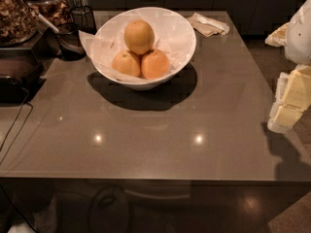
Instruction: Pick orange from white bowl
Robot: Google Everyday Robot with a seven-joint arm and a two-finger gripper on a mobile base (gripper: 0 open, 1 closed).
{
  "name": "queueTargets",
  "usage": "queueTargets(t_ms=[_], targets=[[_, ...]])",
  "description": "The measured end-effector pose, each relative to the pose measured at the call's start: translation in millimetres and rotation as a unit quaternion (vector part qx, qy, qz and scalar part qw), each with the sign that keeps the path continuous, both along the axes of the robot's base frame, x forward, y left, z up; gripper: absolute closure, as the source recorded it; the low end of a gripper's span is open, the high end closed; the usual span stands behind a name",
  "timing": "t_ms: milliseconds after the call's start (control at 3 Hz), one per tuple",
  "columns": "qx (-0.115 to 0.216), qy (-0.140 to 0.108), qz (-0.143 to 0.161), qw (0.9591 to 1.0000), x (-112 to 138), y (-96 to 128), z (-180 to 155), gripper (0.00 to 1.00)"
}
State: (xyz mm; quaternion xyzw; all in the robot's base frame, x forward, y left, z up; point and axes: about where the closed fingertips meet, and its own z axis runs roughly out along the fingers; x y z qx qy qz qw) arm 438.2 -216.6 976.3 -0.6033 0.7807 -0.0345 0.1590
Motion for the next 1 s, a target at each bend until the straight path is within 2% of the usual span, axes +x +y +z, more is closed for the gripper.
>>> queueTargets(t_ms=[333,1000], targets=[[-0.002,-0.002,0.001,1.0,7,9,8,0.0],[-0.043,-0.004,0.051,0.9978,32,56,31,0.0]])
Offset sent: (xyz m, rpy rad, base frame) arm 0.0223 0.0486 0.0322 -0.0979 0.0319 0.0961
